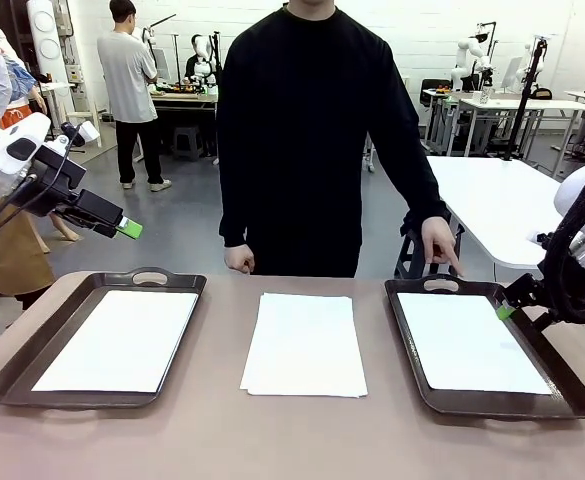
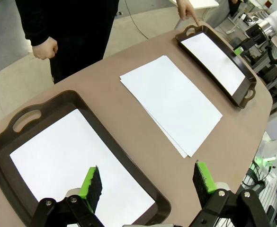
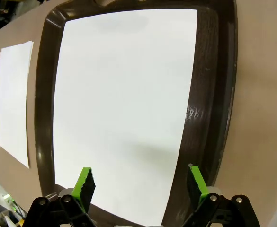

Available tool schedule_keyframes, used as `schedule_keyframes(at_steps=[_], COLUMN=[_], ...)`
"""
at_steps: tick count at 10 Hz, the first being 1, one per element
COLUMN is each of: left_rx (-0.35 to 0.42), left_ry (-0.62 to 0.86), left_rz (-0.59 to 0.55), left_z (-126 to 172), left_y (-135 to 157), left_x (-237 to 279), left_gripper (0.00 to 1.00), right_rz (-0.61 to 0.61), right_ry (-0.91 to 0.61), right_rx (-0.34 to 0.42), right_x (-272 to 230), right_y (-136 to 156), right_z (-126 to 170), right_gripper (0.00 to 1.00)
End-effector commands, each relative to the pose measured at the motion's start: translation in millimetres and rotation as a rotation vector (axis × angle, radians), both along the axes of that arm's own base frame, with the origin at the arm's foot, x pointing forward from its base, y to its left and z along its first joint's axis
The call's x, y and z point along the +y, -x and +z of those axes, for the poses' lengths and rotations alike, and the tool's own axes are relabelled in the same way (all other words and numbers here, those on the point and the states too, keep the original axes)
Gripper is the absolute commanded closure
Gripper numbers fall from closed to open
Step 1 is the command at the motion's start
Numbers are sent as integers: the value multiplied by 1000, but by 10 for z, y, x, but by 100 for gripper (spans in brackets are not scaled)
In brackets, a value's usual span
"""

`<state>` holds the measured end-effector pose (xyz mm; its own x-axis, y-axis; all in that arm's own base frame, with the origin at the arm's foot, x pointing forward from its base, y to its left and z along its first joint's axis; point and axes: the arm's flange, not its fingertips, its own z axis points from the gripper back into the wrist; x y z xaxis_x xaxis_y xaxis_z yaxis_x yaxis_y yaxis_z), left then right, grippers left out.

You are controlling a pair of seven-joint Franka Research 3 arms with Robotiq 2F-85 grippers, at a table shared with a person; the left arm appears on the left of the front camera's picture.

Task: Sort the A4 documents.
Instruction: Place the A4 Paper in the designated Handle tray, then receive the A4 Paper.

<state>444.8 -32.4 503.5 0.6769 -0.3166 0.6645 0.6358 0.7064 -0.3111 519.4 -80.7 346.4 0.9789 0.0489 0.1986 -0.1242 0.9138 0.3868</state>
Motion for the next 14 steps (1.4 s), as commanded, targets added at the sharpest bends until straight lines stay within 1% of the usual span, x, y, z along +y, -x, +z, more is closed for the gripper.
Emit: schedule_keyframes(at_steps=[1, 2, 14], left_rx=[-2, -2, -2], left_ry=[8, 8, 8], left_rz=[-3, -3, -3], left_z=[9, 9, 9], left_y=[5, 5, 5], left_x=[0, 0, 0], left_gripper=[0, 0, 0], right_rz=[-31, 0, 0], right_ry=[16, 0, 0], right_rx=[-2, 0, 0], right_x=[72, 0, 0], right_y=[65, 0, 0], right_z=[6, 0, 0], right_gripper=[0, 0, 0])
